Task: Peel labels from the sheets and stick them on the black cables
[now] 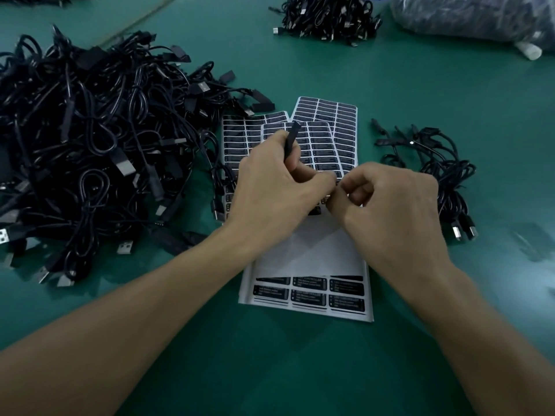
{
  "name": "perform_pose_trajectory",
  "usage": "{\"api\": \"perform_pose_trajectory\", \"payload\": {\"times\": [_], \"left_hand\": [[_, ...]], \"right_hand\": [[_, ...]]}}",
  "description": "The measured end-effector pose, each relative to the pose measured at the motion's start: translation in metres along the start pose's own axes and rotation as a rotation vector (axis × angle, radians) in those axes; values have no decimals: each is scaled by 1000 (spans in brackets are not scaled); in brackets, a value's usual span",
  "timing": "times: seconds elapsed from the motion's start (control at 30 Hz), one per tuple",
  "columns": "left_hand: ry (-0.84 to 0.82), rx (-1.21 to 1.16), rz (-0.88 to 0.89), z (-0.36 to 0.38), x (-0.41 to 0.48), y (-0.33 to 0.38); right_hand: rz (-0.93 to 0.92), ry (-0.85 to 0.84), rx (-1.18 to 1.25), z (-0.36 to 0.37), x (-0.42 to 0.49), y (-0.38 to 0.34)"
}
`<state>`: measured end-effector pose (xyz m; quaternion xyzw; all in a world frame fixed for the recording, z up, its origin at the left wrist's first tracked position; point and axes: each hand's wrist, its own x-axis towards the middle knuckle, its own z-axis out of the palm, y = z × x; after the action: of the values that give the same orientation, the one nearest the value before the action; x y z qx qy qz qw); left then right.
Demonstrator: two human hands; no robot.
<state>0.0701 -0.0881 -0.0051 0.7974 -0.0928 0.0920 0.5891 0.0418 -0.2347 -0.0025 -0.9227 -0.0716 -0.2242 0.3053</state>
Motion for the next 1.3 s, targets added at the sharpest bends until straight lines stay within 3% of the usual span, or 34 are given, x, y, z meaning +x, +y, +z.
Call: {"api": "perform_pose_trajectory", "payload": {"times": [0.1, 0.23, 0.33, 0.4, 0.53, 0.83, 1.07, 1.3], "left_hand": [[-58, -68, -46, -1, -1, 3], [-95, -71, -40, -5, 0, 7], [-101, -62, -19, -8, 1, 9], [-105, 2, 35, -7, 1, 9], [-133, 182, 190, -6, 2, 5], [-174, -20, 138, -6, 1, 2], [-282, -63, 153, -8, 0, 0], [-290, -104, 136, -7, 1, -2]], "right_hand": [[71, 5, 144, -1, 2, 4], [207, 5, 605, -6, 8, 6], [290, -71, 917, -7, 9, 4], [308, -123, 996, -6, 9, 3], [315, -134, 991, -4, 8, 2], [285, -65, 960, -3, 9, 5], [276, -45, 934, -2, 12, 11], [239, -82, 854, -2, 11, 12]]}}
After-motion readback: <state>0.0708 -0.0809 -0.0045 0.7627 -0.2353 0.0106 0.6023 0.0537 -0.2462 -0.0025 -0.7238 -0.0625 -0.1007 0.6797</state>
